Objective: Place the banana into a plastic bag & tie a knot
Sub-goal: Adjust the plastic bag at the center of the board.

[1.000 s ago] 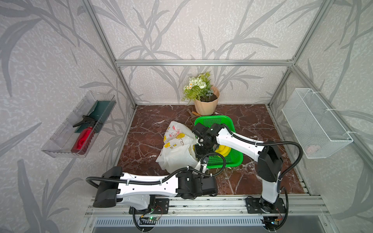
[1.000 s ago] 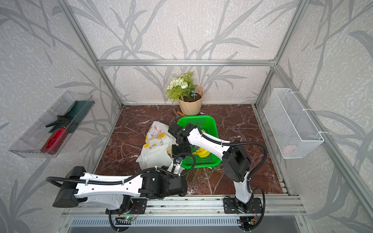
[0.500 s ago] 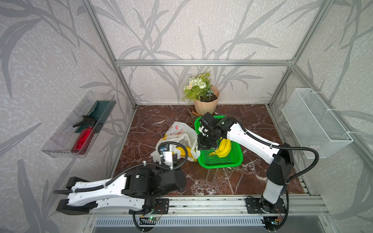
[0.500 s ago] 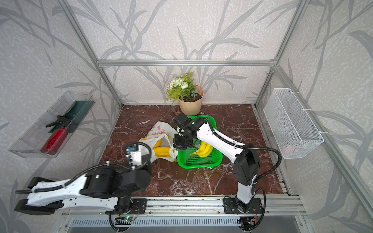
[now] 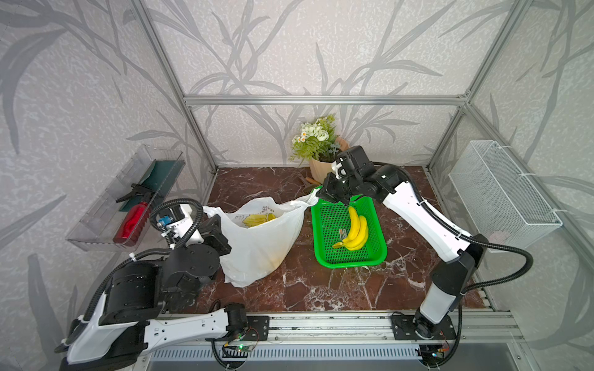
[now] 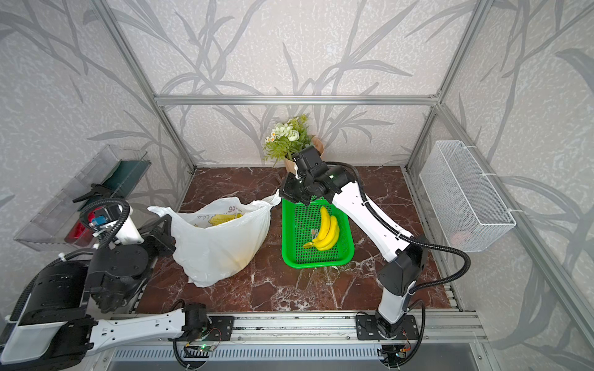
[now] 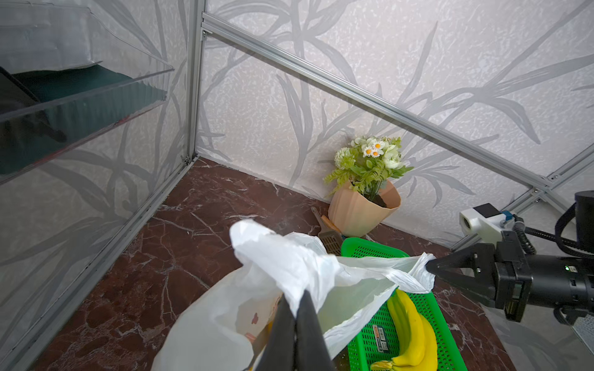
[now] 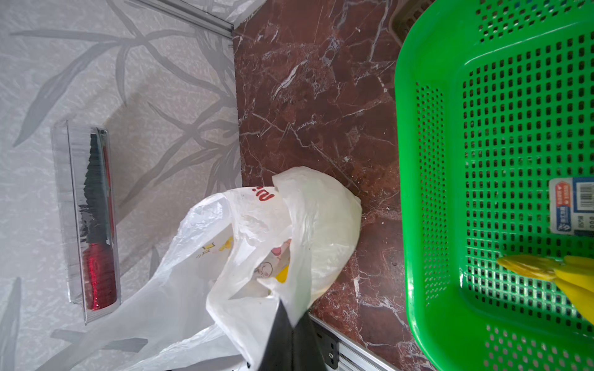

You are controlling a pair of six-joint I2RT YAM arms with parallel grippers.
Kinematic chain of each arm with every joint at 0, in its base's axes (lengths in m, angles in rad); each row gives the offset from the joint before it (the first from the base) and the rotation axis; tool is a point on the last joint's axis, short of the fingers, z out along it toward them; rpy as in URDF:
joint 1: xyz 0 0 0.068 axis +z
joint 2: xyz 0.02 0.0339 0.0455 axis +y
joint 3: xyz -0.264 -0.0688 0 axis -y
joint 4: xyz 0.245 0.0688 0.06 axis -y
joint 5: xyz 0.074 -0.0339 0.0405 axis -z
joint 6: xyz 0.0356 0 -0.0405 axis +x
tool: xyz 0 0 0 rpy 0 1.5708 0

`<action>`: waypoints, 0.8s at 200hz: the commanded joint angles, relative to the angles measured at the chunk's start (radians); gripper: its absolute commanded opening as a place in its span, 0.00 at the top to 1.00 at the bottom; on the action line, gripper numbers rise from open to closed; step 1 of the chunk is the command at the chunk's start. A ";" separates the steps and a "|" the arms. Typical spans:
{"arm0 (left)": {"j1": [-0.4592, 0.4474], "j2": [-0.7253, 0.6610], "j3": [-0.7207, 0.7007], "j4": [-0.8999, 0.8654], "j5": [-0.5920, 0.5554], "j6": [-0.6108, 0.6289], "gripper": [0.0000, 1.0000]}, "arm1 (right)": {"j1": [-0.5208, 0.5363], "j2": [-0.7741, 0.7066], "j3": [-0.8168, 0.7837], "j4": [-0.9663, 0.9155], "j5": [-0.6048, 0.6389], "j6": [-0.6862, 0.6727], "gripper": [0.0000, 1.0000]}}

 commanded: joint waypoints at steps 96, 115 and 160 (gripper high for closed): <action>0.512 0.342 0.000 0.259 0.819 0.089 1.00 | -0.059 0.113 0.165 0.049 0.032 -0.026 1.00; 0.676 0.355 -0.046 0.362 0.908 0.097 1.00 | -0.076 0.132 0.155 0.051 0.016 -0.040 1.00; 1.068 0.379 -0.071 0.439 1.134 0.146 1.00 | -0.081 0.112 0.139 0.045 0.073 -0.037 1.00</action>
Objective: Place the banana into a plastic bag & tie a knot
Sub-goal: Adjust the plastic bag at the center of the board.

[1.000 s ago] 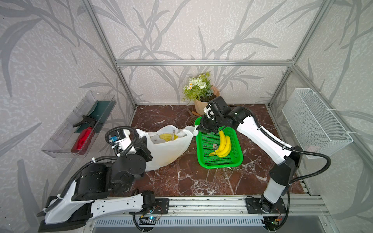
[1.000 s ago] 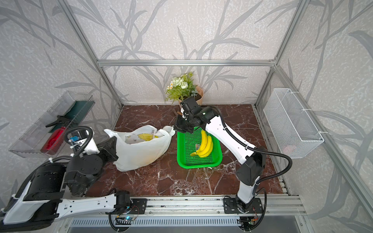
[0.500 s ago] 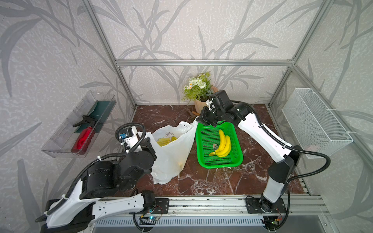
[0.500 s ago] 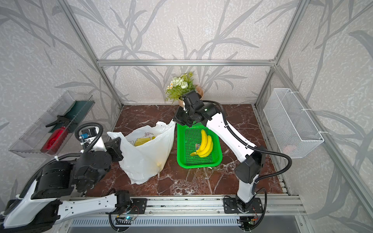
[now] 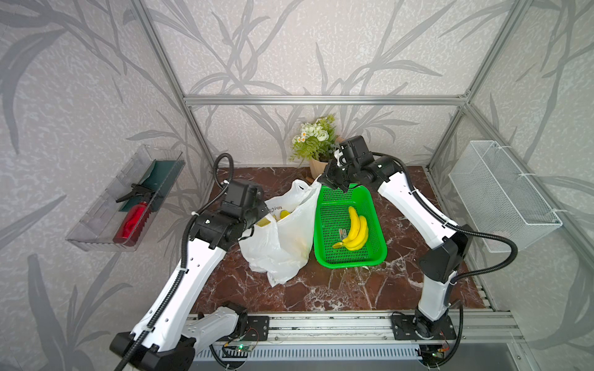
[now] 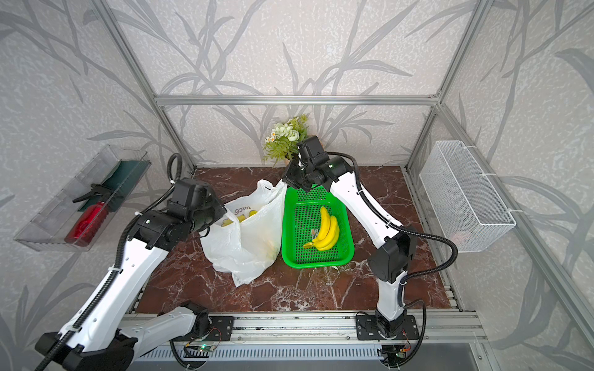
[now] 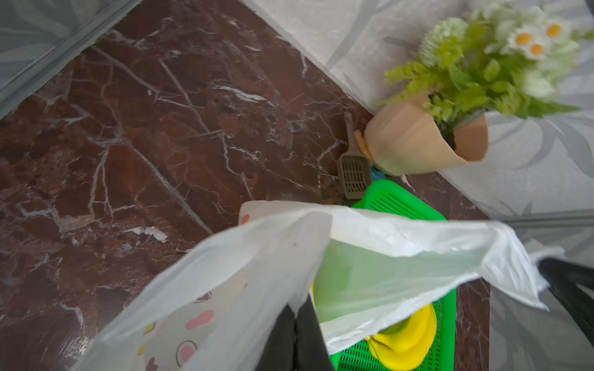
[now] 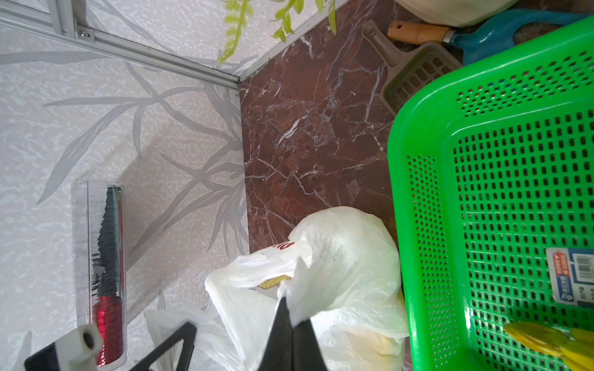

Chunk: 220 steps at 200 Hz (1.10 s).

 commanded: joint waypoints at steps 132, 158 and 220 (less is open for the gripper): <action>-0.122 0.245 0.086 0.361 0.397 -0.074 1.00 | -0.317 -0.305 -0.272 -0.070 0.161 -0.139 1.00; -0.133 0.316 0.154 0.372 0.413 -0.061 1.00 | -0.404 -0.348 -0.288 -0.095 0.162 -0.160 1.00; -0.110 0.400 0.255 0.292 0.406 0.000 1.00 | -0.413 -0.313 -0.283 -0.088 0.072 -0.198 1.00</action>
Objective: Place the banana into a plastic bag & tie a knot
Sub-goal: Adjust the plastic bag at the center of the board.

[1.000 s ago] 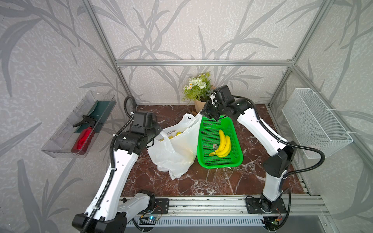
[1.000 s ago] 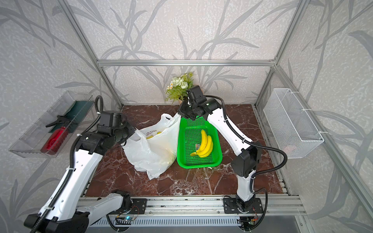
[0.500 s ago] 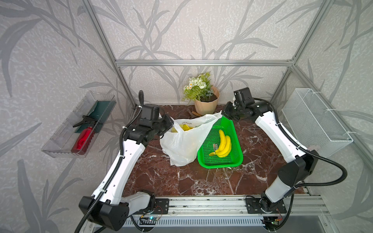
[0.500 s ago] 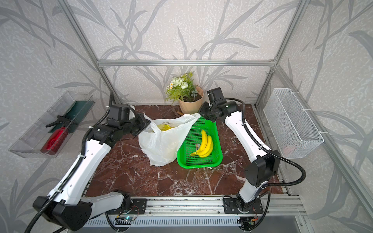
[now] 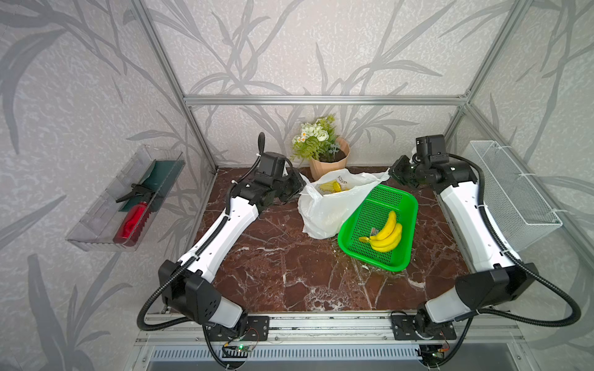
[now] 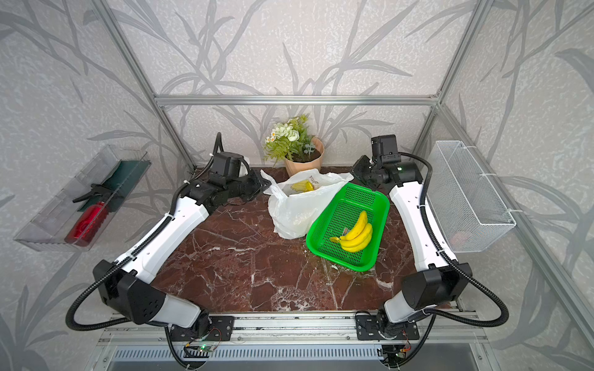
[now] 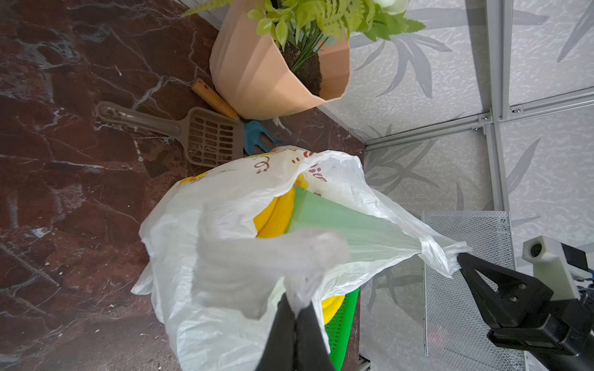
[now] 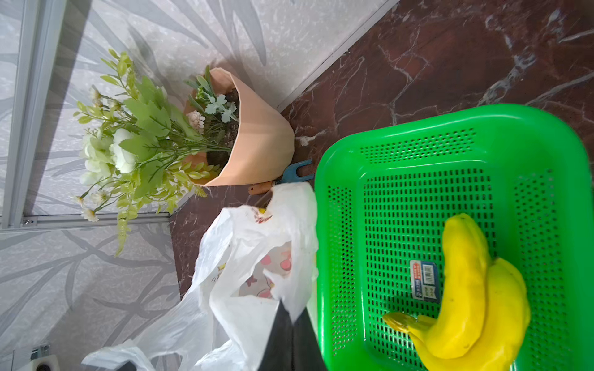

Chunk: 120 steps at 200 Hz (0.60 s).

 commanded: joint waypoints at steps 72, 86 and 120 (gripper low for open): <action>0.220 -0.061 0.170 -0.315 -0.055 0.272 1.00 | 0.244 -0.002 -0.009 -0.002 0.056 0.044 1.00; 0.221 -0.075 0.157 -0.349 -0.043 0.300 1.00 | 0.274 -0.036 -0.082 0.021 0.079 0.060 1.00; 0.223 -0.157 0.071 -0.366 -0.061 0.306 1.00 | 0.276 -0.076 -0.166 0.041 0.070 0.019 1.00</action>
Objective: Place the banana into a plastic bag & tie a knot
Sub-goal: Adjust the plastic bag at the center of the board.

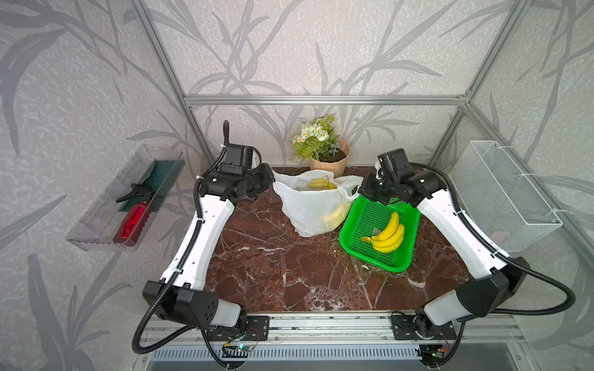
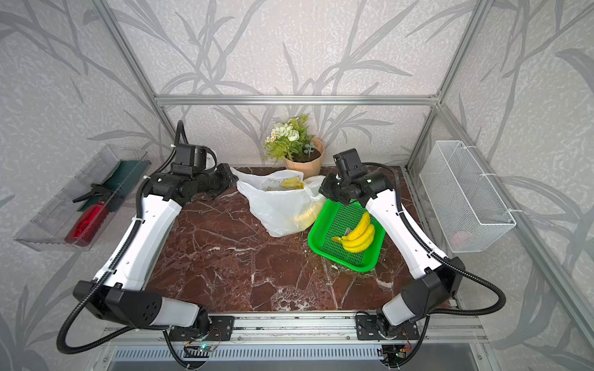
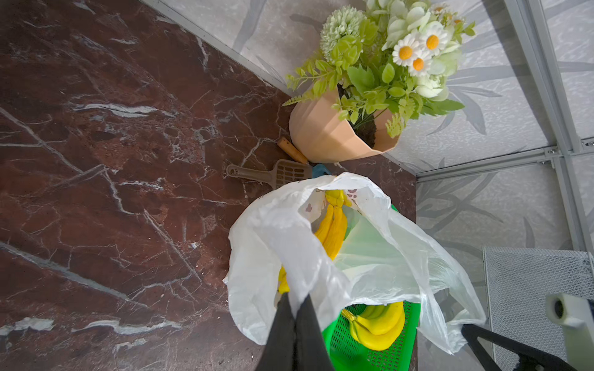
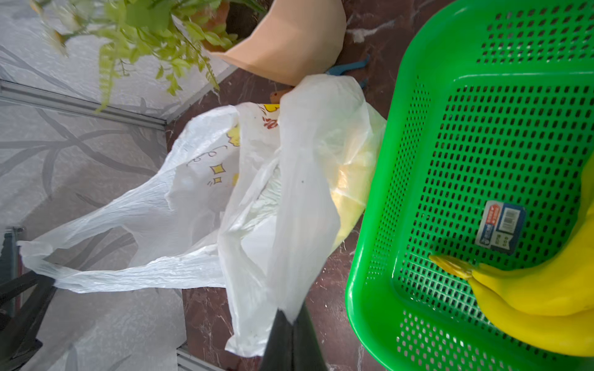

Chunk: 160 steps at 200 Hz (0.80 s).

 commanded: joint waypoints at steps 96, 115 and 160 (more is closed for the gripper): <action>0.103 -0.023 0.070 -0.113 0.045 0.052 1.00 | 0.013 0.006 0.043 0.015 -0.006 -0.182 1.00; 0.084 -0.078 -0.042 -0.051 0.071 0.008 1.00 | 0.010 0.002 0.028 0.005 0.015 -0.308 0.73; 0.060 -0.186 -0.176 -0.055 0.096 -0.041 1.00 | 0.010 -0.202 -0.080 0.051 0.240 -0.538 0.29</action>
